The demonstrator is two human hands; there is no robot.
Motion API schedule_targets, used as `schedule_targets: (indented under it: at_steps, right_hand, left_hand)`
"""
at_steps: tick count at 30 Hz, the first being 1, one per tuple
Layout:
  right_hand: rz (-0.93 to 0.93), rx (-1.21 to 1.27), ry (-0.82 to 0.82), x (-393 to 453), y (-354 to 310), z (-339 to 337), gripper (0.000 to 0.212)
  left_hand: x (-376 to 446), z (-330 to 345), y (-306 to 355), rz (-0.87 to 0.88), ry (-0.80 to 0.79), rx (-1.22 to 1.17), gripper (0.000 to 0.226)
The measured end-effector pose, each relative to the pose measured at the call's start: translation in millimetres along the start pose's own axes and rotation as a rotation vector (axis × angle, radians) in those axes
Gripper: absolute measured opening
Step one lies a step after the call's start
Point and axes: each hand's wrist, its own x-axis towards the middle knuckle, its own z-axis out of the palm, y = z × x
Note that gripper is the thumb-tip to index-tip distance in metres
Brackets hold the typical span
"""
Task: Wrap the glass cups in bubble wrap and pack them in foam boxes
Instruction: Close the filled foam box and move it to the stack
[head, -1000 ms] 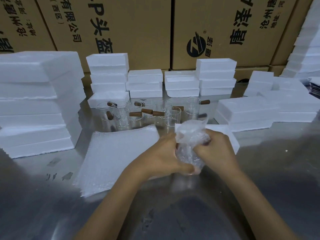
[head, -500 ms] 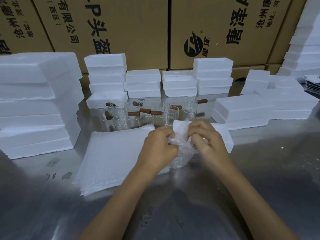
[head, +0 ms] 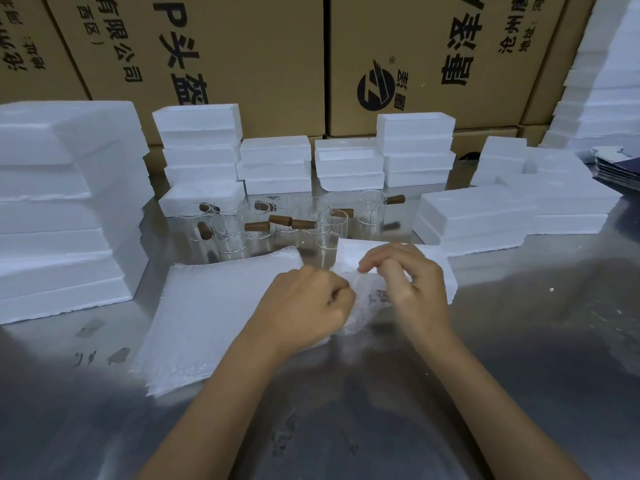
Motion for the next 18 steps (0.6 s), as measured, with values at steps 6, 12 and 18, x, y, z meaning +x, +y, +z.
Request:
schedule_targets:
  at_steps: [6, 12, 18]
  right_hand:
    - [-0.108, -0.438, -0.279, -7.8, 4.4, 6.9, 0.031]
    - [-0.056, -0.251, -0.188, -6.6, -1.3, 4.5, 0.034]
    - [-0.046, -0.086, -0.053, -2.2, -0.1, -0.8, 0.034]
  left_hand:
    - [2.2, -6.4, -1.0, 0.024, 0.281, -0.148, 0.022]
    - [3.8, 2.4, -6.3, 0.04, 0.177, -0.129, 0.03]
    - [3.6, 10.1, -5.3, 0.064, 0.145, 0.018, 0.034]
